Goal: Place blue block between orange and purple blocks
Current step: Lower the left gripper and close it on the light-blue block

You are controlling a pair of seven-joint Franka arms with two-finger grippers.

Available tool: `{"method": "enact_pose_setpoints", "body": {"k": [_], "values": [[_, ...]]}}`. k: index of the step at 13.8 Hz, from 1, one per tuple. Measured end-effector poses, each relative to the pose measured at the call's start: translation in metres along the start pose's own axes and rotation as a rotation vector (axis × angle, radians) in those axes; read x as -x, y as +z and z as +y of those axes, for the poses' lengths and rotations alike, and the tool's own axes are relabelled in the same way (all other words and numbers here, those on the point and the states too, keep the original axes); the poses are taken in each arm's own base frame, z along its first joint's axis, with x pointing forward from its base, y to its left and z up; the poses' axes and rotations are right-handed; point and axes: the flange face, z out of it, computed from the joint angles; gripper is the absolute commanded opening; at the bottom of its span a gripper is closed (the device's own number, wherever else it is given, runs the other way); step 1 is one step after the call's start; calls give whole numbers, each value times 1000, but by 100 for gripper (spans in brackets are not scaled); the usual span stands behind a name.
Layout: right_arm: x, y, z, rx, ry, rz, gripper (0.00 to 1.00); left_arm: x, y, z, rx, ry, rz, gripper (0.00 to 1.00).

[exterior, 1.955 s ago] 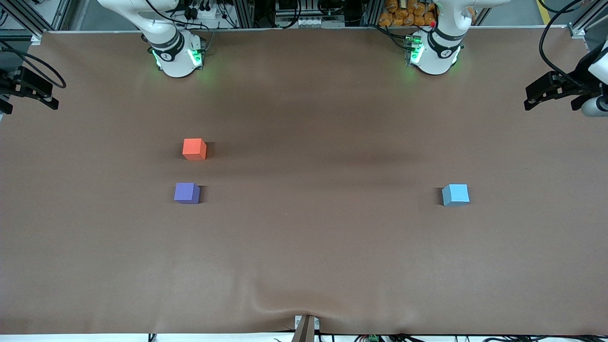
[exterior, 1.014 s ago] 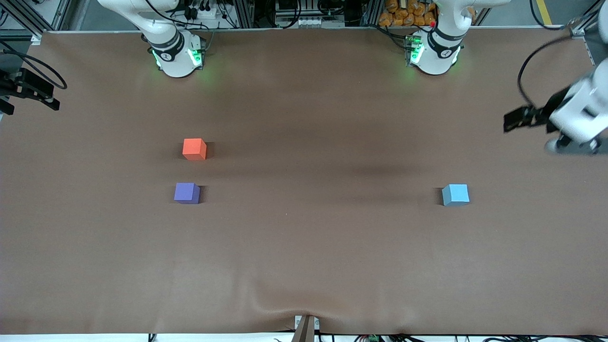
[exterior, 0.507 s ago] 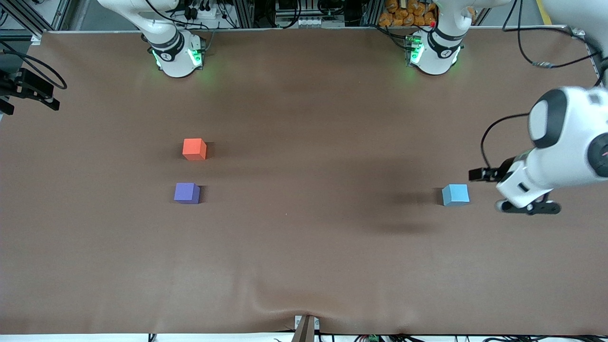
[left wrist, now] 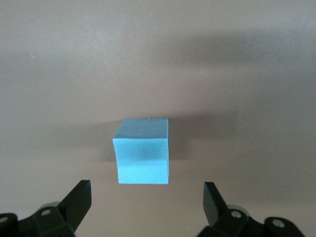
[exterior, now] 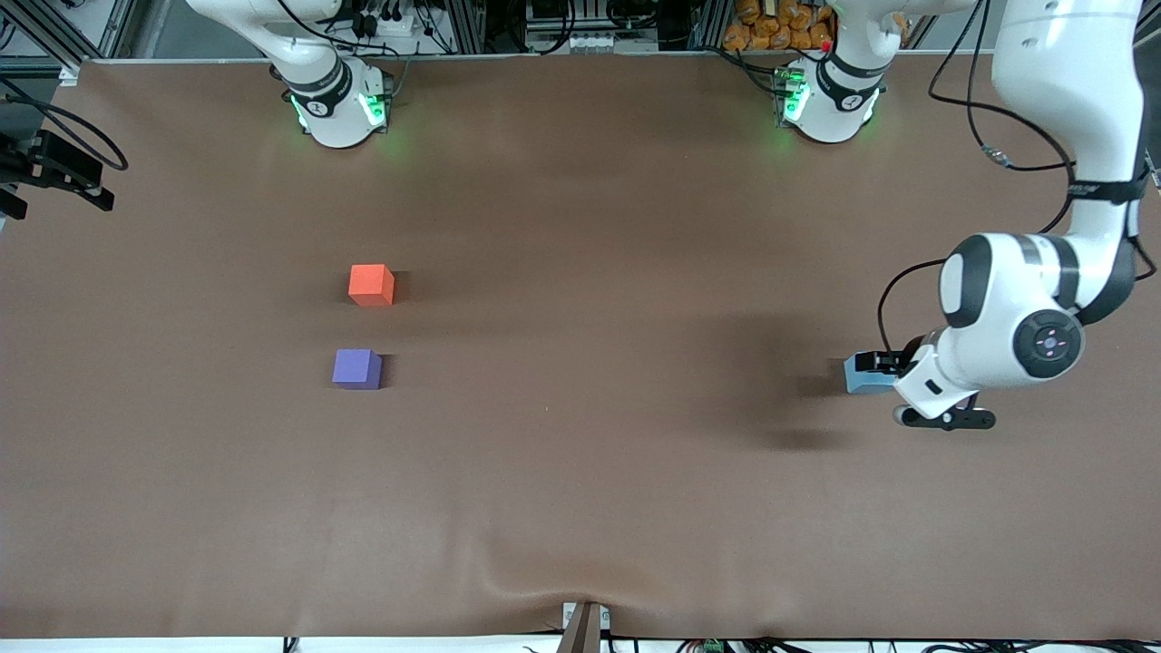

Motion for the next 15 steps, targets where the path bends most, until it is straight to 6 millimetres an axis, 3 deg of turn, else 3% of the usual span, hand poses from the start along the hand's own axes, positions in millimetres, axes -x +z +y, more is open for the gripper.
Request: {"method": "enact_pose_setpoints", "body": {"k": [4,8,9,10,11,15], "values": [[0,0,1,0,1,0,100,-8,48,-2,0,-3,-28,100],[0,0,1,0,1,0,100,-11,66,-11,2,-18,-38,100],[0,0,1,0,1,0,100,-11,70,-11,2,-17,-40,68],[0,0,1,0,1,0,100,-12,74,-10,2,-16,-41,44],[0,0,1,0,1,0,100,-12,77,-10,2,-16,-43,31],[0,0,1,0,1,0,100,-13,70,-6,2,-10,-31,28]]}}
